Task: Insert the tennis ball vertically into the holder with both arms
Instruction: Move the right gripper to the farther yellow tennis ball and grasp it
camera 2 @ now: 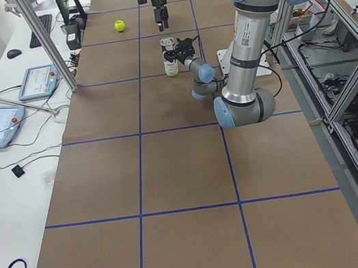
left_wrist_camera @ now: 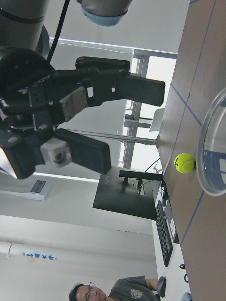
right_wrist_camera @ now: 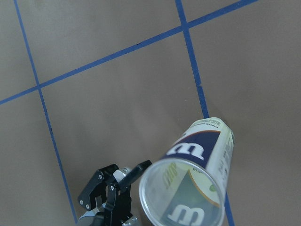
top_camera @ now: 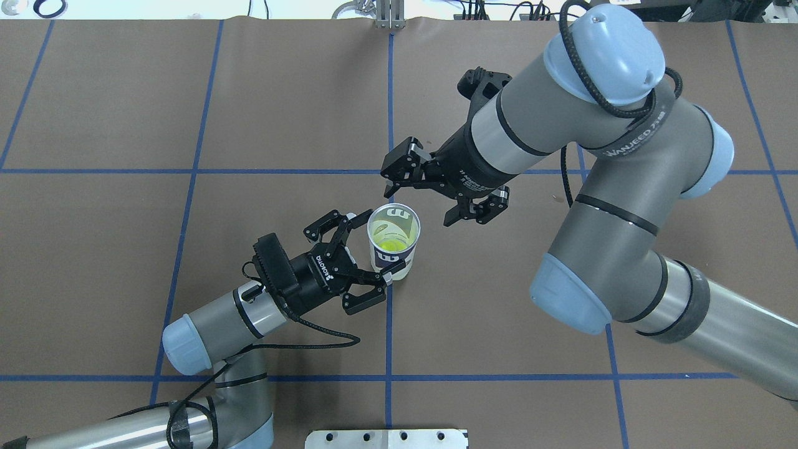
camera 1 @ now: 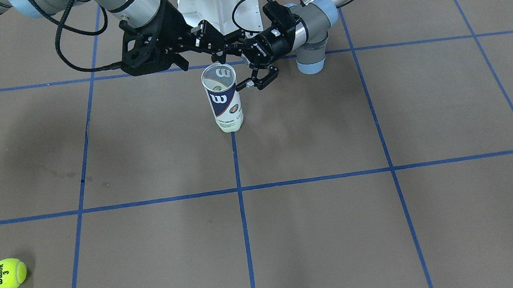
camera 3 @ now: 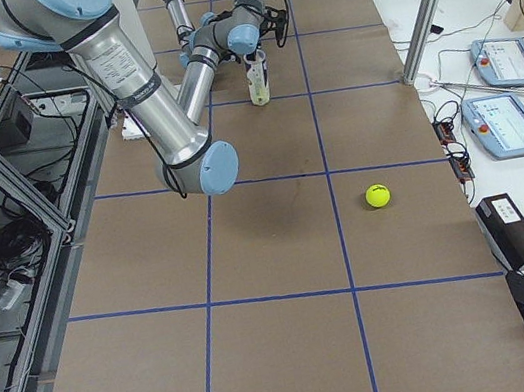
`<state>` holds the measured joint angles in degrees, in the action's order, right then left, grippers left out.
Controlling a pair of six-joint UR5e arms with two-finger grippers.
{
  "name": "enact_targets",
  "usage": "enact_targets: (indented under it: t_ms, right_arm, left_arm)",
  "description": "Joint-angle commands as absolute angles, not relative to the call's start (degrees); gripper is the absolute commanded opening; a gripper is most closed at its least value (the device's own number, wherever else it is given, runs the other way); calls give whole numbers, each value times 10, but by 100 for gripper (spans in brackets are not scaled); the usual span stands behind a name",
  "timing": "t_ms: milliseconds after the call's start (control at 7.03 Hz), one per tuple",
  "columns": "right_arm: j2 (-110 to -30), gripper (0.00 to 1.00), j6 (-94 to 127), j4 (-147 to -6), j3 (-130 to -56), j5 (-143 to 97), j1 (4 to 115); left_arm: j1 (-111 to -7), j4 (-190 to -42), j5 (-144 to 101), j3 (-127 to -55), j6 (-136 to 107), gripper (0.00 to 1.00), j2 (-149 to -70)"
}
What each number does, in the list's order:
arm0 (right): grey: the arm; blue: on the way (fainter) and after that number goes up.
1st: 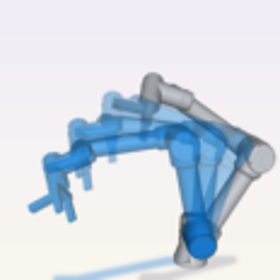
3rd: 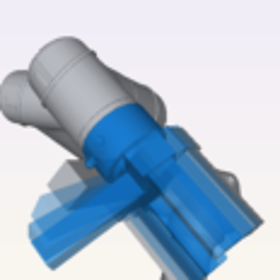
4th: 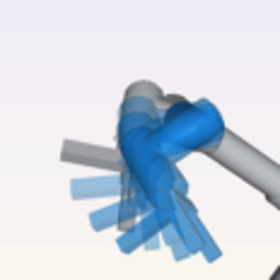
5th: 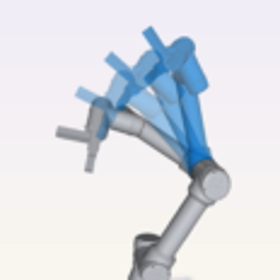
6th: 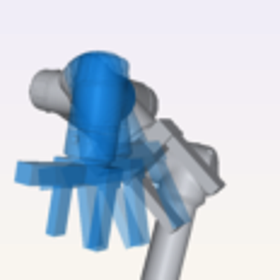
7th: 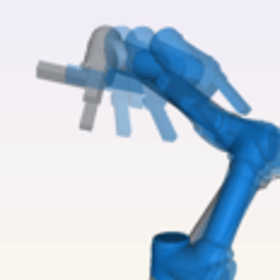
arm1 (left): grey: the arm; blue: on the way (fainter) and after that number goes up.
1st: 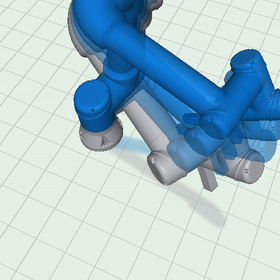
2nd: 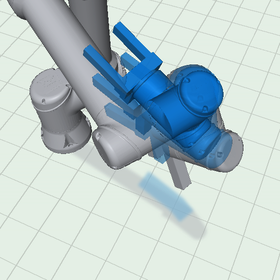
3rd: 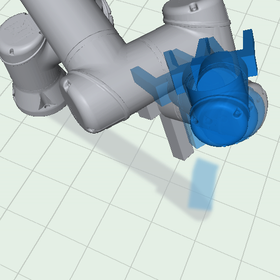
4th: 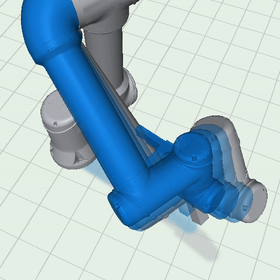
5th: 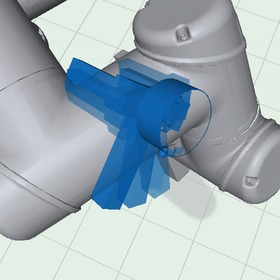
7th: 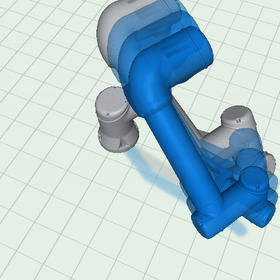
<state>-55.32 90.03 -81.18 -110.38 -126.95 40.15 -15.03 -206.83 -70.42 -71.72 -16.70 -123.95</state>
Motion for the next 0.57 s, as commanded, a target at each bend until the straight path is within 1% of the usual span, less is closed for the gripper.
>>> enact_targets:
  t_ms: [0,142,285,427]
  right_arm:
    - [-640,99,767,-812,-1102,-1281,466]
    - [-679,99,672,-813,-1076,-1281,511]
    - [-692,99,565,-814,-1017,-1279,558]
    - [-687,99,476,-806,-932,-1273,600]
  left_arm:
    - [-150,-2069,-705,-717,-168,100,-1238]
    - [-151,-2069,-705,-717,-168,100,-1238]
    - [-151,-2070,-705,-717,-168,100,-1238]
    - [-151,-2070,-705,-717,-169,100,-1238]
